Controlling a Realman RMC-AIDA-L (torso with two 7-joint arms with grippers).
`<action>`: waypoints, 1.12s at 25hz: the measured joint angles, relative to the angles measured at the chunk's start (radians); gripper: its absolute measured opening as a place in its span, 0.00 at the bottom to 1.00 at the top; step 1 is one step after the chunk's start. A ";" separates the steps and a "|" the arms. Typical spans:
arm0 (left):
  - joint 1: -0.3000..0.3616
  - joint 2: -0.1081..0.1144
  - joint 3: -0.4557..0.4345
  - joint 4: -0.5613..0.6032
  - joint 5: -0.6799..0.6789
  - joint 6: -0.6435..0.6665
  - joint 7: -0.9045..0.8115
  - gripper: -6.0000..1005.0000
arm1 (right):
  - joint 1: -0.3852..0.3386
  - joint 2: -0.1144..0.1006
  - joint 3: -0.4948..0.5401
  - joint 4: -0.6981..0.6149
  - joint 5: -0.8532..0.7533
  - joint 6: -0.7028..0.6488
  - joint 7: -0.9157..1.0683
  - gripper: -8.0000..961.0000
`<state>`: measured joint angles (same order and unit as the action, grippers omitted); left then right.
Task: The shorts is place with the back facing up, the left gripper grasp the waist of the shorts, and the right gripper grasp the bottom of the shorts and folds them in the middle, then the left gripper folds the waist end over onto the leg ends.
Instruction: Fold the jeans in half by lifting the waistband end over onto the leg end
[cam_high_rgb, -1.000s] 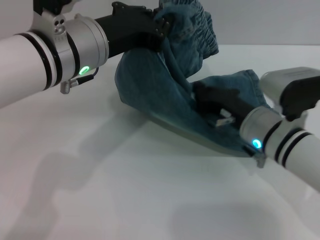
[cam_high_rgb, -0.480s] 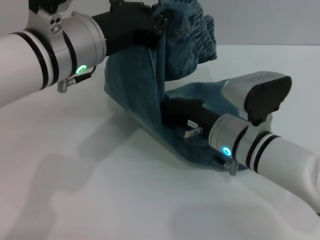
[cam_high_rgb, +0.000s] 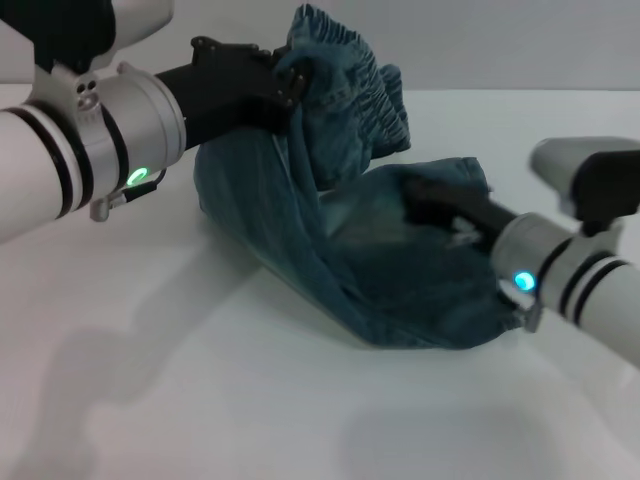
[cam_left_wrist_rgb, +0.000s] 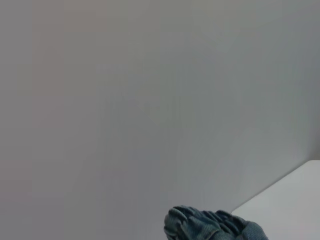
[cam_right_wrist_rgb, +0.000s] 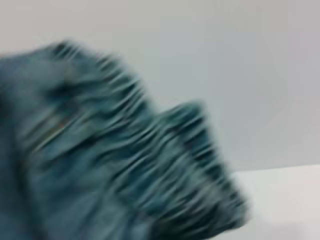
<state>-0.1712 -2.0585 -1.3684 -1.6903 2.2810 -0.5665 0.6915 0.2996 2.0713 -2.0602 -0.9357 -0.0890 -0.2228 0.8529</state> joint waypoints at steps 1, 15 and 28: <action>0.009 0.000 0.001 -0.002 0.000 -0.001 0.001 0.13 | -0.004 -0.001 0.019 0.000 -0.009 0.000 -0.001 0.09; 0.017 0.000 0.073 -0.020 -0.009 0.001 0.003 0.13 | -0.067 0.001 0.219 -0.028 -0.143 0.068 -0.002 0.09; 0.007 -0.002 0.212 0.000 -0.043 0.070 0.022 0.14 | -0.089 -0.001 0.295 -0.046 -0.184 0.101 -0.003 0.09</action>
<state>-0.1639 -2.0603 -1.1564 -1.6905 2.2375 -0.4969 0.7135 0.2106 2.0704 -1.7653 -0.9818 -0.2733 -0.1223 0.8498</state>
